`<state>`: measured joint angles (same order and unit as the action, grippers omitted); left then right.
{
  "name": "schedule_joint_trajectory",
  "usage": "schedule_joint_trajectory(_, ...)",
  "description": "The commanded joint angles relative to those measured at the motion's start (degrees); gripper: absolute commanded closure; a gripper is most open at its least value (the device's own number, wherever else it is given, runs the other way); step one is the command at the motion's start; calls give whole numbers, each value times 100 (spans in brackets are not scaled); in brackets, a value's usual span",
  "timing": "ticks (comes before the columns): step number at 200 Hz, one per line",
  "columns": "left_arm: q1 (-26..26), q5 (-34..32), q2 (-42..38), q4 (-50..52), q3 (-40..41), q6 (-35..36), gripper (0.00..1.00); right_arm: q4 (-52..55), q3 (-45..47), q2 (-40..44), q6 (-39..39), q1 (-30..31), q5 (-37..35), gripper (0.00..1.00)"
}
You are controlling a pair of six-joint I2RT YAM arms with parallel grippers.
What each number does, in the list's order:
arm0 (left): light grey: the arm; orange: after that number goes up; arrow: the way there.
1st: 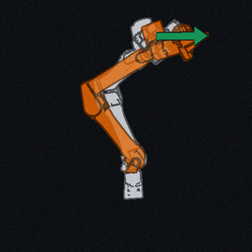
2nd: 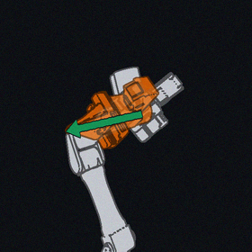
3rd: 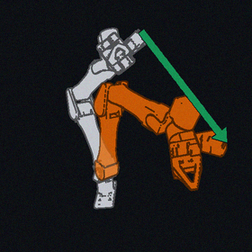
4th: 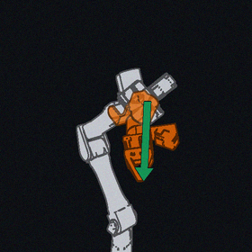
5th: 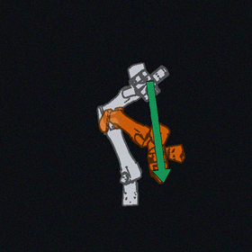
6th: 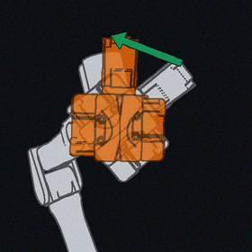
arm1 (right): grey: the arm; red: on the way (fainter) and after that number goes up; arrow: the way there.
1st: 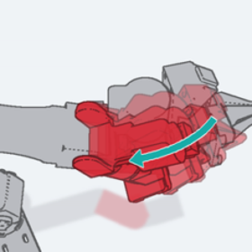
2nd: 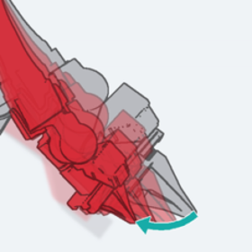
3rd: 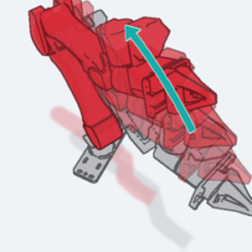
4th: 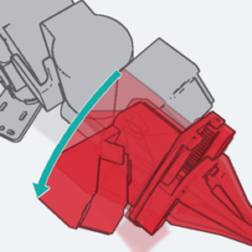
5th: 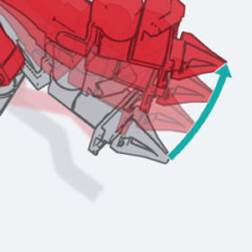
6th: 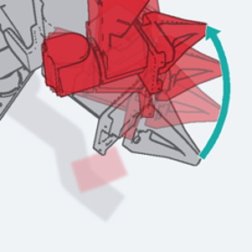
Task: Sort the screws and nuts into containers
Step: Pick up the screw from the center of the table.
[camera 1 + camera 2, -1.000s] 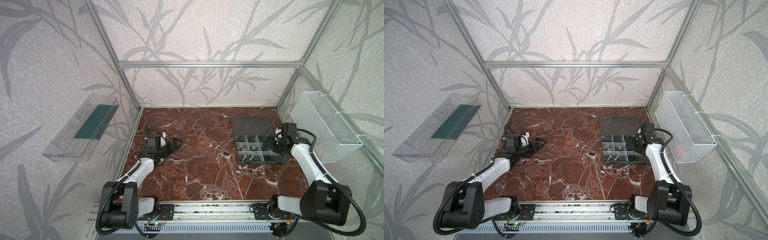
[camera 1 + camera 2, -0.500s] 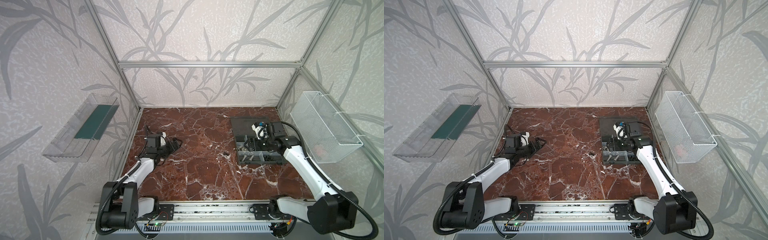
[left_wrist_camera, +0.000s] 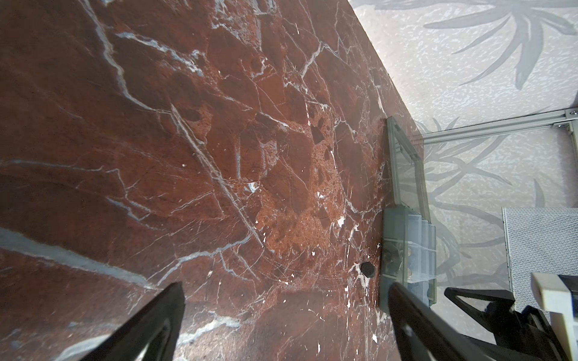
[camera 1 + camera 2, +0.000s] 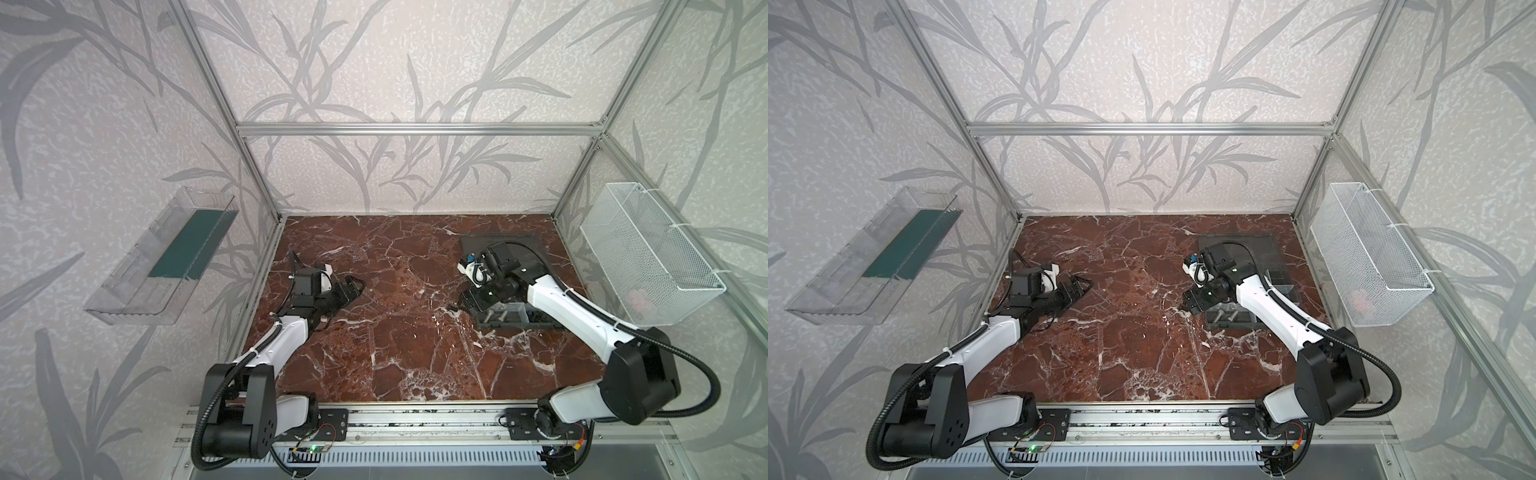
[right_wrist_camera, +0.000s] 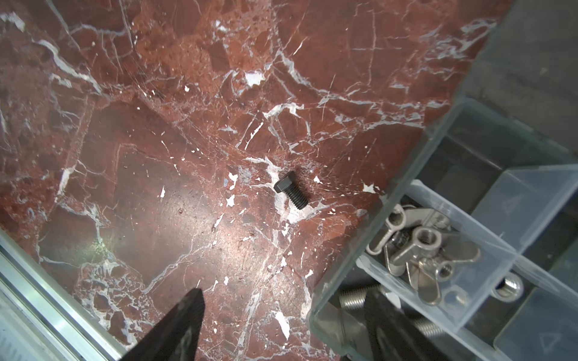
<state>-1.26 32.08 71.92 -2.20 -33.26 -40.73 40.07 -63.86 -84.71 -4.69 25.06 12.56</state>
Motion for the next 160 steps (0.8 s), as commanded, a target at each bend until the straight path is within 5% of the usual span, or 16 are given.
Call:
schedule_joint_trajectory(1,29,56,-56,-79,12,-22,1,-87,-179,-259,-260,133,-151,19)
schedule_joint_trajectory(160,32,-8,-115,-23,56,30,1,-593,-878,-2307,-490,505,-369,28)
